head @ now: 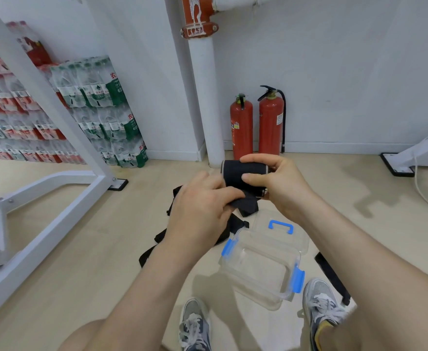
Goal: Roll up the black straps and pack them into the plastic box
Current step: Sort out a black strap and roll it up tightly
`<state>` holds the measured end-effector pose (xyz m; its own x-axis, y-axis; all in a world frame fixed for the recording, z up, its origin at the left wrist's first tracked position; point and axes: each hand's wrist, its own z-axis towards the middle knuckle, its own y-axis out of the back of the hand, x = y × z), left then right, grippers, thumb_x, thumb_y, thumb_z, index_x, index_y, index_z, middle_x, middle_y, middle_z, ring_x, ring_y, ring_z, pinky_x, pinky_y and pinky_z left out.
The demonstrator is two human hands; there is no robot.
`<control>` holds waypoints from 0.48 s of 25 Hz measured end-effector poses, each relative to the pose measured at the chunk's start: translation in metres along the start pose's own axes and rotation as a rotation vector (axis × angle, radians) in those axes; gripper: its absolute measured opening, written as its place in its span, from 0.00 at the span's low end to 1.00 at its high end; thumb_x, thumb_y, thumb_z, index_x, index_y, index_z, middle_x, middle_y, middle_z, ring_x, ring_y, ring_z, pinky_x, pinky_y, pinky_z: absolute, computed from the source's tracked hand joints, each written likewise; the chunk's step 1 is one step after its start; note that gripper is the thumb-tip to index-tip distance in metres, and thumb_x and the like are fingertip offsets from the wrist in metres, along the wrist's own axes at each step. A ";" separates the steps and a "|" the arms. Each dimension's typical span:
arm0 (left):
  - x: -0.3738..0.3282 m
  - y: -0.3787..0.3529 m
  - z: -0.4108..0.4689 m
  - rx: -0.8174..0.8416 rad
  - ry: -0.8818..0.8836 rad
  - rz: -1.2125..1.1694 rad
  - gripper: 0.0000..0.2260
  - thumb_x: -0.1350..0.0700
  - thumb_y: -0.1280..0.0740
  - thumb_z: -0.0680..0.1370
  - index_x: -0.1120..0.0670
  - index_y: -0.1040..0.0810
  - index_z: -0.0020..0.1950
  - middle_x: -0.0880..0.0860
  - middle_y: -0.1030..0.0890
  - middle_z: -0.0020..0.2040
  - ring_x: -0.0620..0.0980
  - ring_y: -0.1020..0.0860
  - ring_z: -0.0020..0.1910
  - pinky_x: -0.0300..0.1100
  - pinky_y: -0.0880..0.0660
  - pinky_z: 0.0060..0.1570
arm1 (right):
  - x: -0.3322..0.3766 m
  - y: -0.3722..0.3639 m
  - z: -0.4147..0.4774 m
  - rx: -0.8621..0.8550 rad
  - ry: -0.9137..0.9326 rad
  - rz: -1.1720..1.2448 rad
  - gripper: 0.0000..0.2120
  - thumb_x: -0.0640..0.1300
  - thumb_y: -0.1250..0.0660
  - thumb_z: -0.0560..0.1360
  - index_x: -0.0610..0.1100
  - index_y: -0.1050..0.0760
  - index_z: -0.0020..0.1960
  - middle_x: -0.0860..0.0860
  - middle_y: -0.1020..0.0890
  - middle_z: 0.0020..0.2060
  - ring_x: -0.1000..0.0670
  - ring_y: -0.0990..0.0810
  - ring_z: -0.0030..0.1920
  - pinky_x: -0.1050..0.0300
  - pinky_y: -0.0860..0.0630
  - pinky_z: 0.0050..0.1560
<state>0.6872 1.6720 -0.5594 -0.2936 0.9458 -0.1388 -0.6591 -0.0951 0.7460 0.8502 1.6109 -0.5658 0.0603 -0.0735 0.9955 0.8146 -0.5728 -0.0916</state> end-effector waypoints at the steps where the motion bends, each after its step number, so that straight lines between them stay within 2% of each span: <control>1: 0.001 0.001 0.000 -0.042 -0.094 0.026 0.11 0.60 0.37 0.73 0.52 0.14 0.42 0.51 0.25 0.36 0.53 0.29 0.38 0.43 0.34 0.33 | -0.002 0.001 0.001 -0.017 0.042 -0.042 0.17 0.31 0.26 0.70 0.54 0.16 0.47 0.49 0.16 0.47 0.46 0.16 0.47 0.50 0.17 0.47; 3: -0.007 0.008 -0.002 -0.072 -0.245 0.045 0.13 0.63 0.40 0.74 0.56 0.17 0.38 0.53 0.25 0.37 0.53 0.30 0.41 0.46 0.31 0.34 | -0.005 0.003 0.003 -0.067 0.144 -0.175 0.17 0.33 0.26 0.71 0.56 0.17 0.47 0.54 0.17 0.47 0.50 0.17 0.49 0.53 0.18 0.48; 5: -0.018 0.012 -0.006 -0.056 -0.331 0.081 0.13 0.66 0.40 0.74 0.58 0.19 0.35 0.53 0.25 0.37 0.53 0.30 0.43 0.50 0.28 0.36 | -0.009 0.004 0.002 -0.090 0.234 -0.342 0.15 0.37 0.25 0.71 0.57 0.18 0.48 0.52 0.18 0.50 0.52 0.19 0.51 0.58 0.21 0.53; 7: -0.017 0.017 -0.006 -0.076 -0.343 0.081 0.13 0.66 0.40 0.74 0.58 0.19 0.36 0.53 0.24 0.38 0.53 0.30 0.44 0.49 0.28 0.38 | -0.011 0.003 -0.001 -0.090 0.317 -0.499 0.15 0.38 0.25 0.71 0.58 0.20 0.49 0.50 0.21 0.50 0.55 0.22 0.50 0.71 0.28 0.53; 9: -0.007 0.023 -0.001 -0.124 -0.224 0.001 0.13 0.62 0.40 0.75 0.58 0.16 0.39 0.55 0.24 0.41 0.55 0.28 0.45 0.47 0.29 0.42 | -0.008 -0.001 -0.008 -0.041 0.373 -0.565 0.17 0.37 0.26 0.72 0.57 0.20 0.51 0.50 0.24 0.48 0.55 0.24 0.48 0.76 0.33 0.49; 11: 0.005 0.025 0.003 -0.153 -0.012 -0.140 0.10 0.61 0.37 0.75 0.57 0.15 0.43 0.54 0.24 0.50 0.53 0.25 0.50 0.43 0.28 0.50 | -0.006 -0.007 -0.017 0.050 0.412 -0.601 0.17 0.34 0.28 0.72 0.53 0.18 0.55 0.50 0.25 0.47 0.54 0.24 0.47 0.74 0.32 0.50; 12: 0.008 0.024 0.005 -0.156 0.089 -0.213 0.08 0.62 0.34 0.76 0.56 0.15 0.44 0.51 0.24 0.52 0.49 0.24 0.51 0.39 0.27 0.52 | -0.004 -0.010 -0.021 0.105 0.425 -0.609 0.18 0.32 0.30 0.73 0.50 0.18 0.57 0.50 0.25 0.46 0.55 0.24 0.47 0.73 0.31 0.50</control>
<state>0.6722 1.6790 -0.5397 -0.1922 0.9190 -0.3442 -0.8091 0.0501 0.5855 0.8294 1.5994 -0.5696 -0.6293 -0.0898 0.7719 0.6848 -0.5337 0.4962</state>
